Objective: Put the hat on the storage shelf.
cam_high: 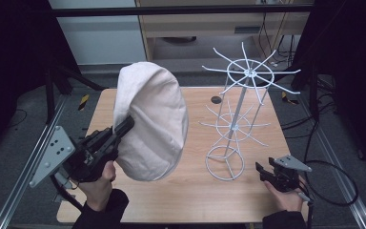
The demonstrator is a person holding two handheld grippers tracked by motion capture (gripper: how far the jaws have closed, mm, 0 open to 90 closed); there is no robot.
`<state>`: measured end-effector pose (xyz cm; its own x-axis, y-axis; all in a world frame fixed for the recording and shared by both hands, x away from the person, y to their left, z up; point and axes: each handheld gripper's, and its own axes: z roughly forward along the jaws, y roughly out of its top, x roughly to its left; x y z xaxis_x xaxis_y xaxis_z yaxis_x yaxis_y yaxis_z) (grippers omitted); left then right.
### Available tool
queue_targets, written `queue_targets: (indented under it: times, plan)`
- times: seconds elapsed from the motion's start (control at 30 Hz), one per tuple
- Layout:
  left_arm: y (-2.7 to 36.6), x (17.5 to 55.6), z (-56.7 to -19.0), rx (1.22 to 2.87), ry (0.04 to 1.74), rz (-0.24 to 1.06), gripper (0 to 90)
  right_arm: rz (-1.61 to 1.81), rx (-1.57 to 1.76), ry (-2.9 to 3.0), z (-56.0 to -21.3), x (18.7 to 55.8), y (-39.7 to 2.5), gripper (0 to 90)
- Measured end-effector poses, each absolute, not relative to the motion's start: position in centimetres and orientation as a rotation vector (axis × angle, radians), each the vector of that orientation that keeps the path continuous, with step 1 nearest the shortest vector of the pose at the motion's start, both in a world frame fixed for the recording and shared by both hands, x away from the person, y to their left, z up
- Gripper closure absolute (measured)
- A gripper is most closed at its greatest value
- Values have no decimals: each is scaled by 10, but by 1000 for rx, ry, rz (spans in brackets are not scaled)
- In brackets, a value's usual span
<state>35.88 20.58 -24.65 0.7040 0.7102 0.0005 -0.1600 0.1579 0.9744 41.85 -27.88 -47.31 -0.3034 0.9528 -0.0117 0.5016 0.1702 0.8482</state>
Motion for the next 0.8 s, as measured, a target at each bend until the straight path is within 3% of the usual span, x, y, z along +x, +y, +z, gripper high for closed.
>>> queue_targets:
  times: [0.8]
  plan:
    - [161, 336, -201, 1234, 325, 597, 884, 1046, 1384, 1881, -472, 418, -279, 446]
